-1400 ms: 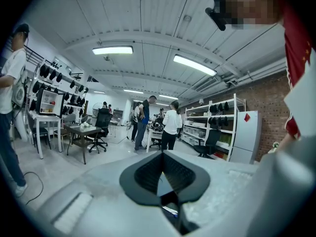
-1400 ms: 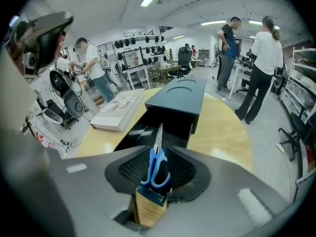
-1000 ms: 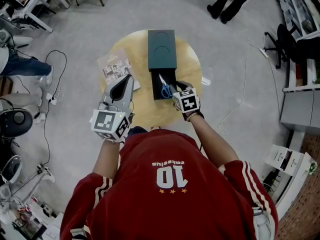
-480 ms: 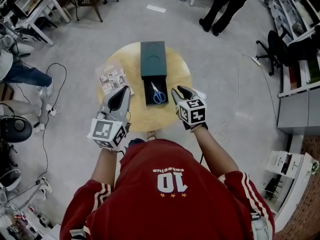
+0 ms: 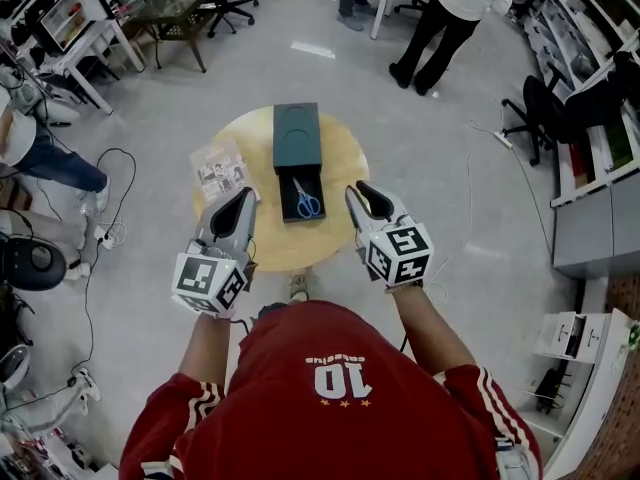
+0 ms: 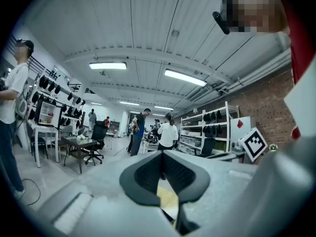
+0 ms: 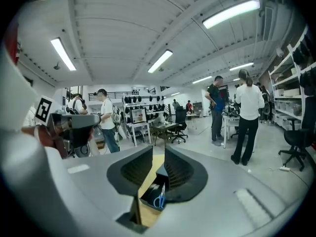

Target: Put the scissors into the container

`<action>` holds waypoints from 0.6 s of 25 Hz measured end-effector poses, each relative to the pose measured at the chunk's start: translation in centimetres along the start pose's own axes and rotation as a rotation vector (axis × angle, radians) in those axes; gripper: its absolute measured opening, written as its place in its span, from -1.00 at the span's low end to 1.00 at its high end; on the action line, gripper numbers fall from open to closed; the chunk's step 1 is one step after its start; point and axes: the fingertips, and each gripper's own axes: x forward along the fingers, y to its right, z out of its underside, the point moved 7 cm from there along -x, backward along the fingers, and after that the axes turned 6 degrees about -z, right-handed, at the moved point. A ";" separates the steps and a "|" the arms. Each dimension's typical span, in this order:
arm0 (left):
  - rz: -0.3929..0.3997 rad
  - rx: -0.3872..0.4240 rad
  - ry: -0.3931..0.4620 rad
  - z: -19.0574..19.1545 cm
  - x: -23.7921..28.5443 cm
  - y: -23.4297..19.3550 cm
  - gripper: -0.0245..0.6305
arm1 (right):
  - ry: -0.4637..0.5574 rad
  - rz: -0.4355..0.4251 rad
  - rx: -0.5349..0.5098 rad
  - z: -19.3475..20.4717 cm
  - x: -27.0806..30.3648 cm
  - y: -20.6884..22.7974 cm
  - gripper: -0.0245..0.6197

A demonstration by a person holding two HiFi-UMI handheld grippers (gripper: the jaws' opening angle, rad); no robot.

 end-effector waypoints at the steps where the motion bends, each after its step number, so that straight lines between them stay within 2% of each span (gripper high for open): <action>1: 0.004 0.008 0.005 -0.3 -0.4 0.5 -0.92 | 0.017 -0.005 -0.011 -0.5 -0.7 -0.6 -0.69; 9: 0.003 0.051 0.019 -1.2 -3.0 2.9 -0.92 | 0.124 -0.018 -0.057 -2.8 -5.9 -3.5 -0.80; 15: 0.005 0.080 0.030 -1.6 -4.8 4.8 -0.92 | 0.157 -0.024 -0.047 -3.3 -8.1 -4.5 -0.86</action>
